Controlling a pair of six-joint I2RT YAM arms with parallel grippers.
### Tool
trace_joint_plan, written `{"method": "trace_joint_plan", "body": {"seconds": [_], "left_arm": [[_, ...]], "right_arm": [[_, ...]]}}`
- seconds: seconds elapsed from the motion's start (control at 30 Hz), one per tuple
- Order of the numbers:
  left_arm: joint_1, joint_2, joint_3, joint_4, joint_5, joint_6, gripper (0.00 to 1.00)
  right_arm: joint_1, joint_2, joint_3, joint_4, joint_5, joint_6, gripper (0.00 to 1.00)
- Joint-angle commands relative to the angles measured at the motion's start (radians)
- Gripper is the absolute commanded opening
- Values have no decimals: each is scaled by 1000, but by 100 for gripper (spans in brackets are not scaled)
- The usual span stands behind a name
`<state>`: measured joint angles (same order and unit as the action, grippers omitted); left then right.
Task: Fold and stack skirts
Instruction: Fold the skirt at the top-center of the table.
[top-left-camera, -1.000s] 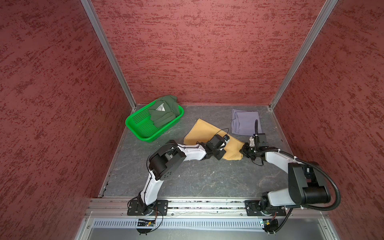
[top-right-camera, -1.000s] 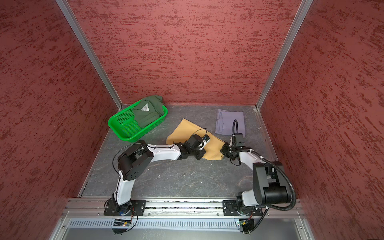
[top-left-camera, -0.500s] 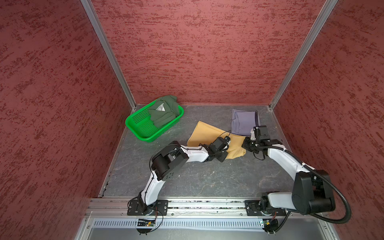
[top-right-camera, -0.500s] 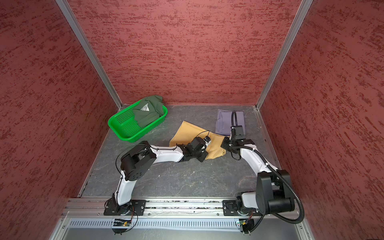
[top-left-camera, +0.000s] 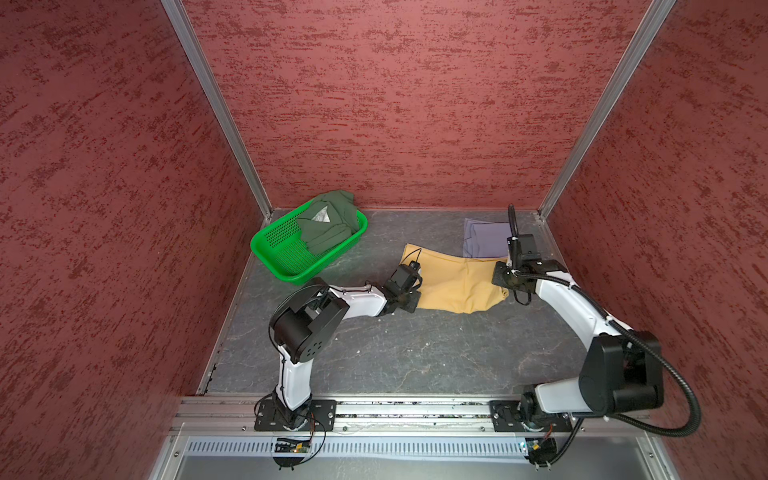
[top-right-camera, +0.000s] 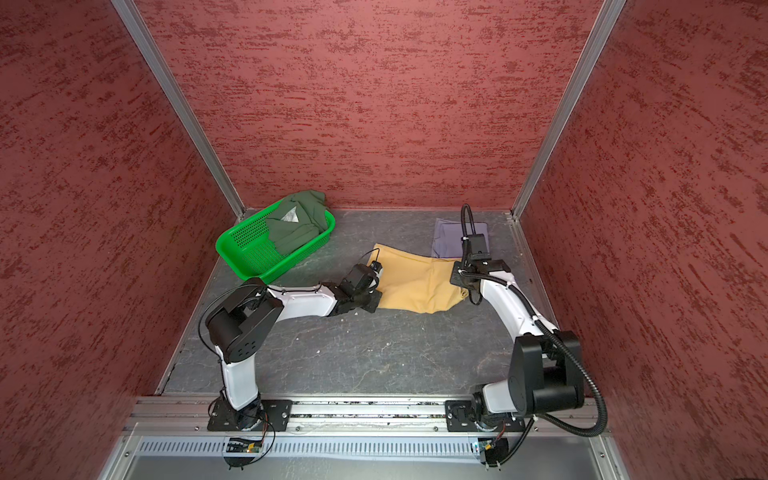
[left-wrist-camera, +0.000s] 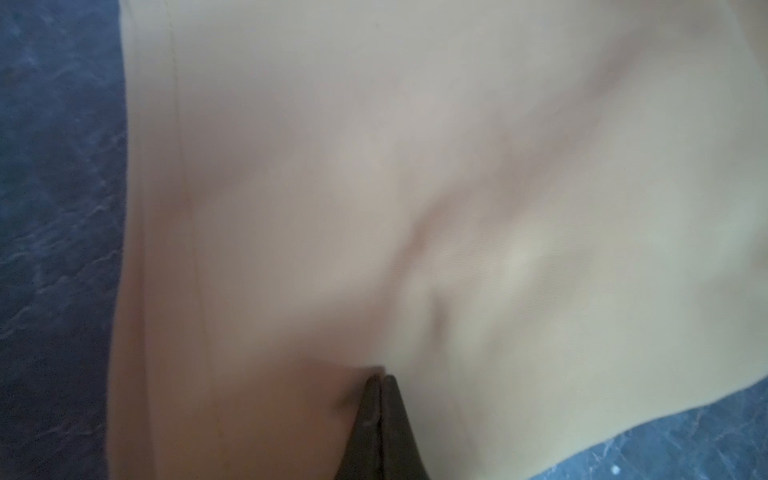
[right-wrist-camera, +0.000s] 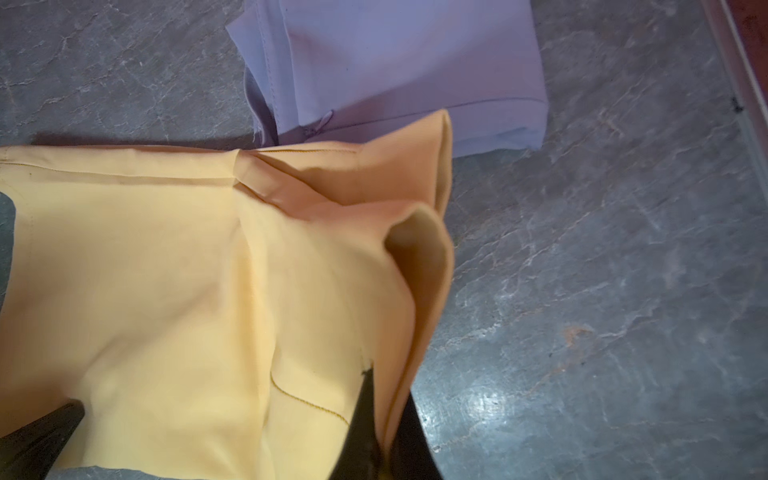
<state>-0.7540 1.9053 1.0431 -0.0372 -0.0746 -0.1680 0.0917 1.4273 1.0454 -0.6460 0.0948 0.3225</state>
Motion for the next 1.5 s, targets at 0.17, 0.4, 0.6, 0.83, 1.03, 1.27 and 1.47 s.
{"method": "trace_joint_plan", "body": {"seconds": [0.17,0.4,0.6,0.83,1.03,1.27,1.47], "left_arm": [[-31,9,-46,-39,-56,-10,0],[-44,36,-29,-14,-44,-30,0],[-44,38,-23,6,-28,-21,0],[-45,41,-31,33,-12,-23,0],[-47,42,-35,48,-3,-24,0],[-28,-20,-78,103,48,-32,0],[49,-133,-146,150,136,-78,0]], "right_arm": [[47,72,142,-81,50,-49,0],[114,90,207,-42,-112,21,0],[187,96,232,36,-214,98,0],[267,123,245,171,-306,186,0],[311,156,239,299,-361,257,0],[330,211,235,336,-353,272,0],[330,236,247,312,-307,242,0]]}}
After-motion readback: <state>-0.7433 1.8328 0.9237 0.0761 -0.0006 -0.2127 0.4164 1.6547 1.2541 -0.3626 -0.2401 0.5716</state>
